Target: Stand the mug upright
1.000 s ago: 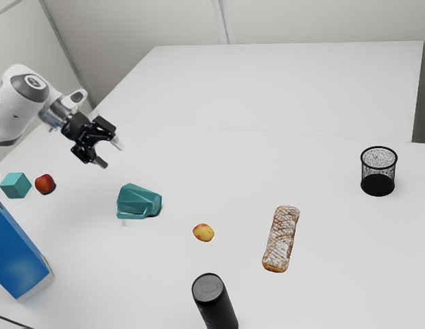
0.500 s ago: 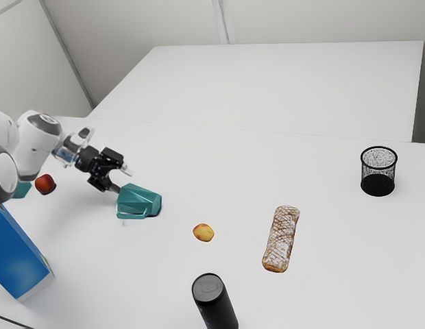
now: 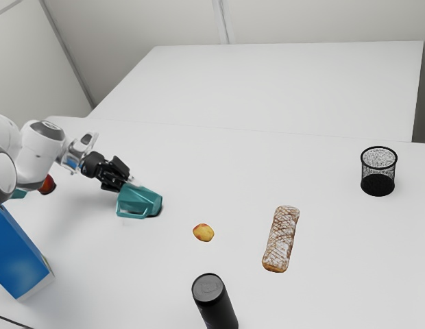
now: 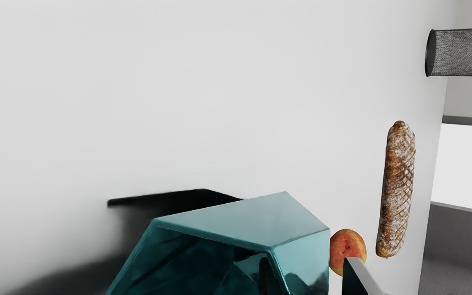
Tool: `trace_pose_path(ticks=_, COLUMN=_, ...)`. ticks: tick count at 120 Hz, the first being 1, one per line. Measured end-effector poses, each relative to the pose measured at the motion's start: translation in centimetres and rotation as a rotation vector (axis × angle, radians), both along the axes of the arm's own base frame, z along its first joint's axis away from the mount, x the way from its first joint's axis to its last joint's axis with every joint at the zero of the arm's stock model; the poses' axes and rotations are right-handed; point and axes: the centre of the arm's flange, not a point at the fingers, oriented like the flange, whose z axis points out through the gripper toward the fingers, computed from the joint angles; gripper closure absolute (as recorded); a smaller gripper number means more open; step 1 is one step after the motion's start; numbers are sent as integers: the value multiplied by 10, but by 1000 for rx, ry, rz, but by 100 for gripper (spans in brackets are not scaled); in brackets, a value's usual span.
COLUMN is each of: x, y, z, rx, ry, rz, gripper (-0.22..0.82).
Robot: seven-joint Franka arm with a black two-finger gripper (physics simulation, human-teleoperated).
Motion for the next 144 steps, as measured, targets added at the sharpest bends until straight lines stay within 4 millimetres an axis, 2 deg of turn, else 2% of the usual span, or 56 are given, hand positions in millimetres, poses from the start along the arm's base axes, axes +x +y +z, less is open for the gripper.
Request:
trace_pose_path(ticks=14, x=0, y=0, z=7, rx=5, ry=-25, rz=-11, gripper=68)
trace_pose_path(ticks=31, x=-4, y=-7, z=26, rx=13, ry=-61, rz=-28, gripper=74)
trace_pose_path(ticks=48, x=-11, y=-23, z=77, rx=60, ry=-131, rz=-67, gripper=75)
trace_pose_path(ticks=60, x=-11, y=-41, z=105, rx=200, ry=-130, rz=-159, gripper=76)
trace_pose_path(ticks=90, x=8, y=-98, z=135, rx=670, ry=-89, rz=-397, gripper=76)
trace_pose_path(ticks=107, x=17, y=-108, z=134, rx=833, ry=-86, rz=-397, gripper=77)
trace_pose_path(ticks=144, x=11, y=-111, z=87, rx=922, ry=-57, rz=-278, gripper=77)
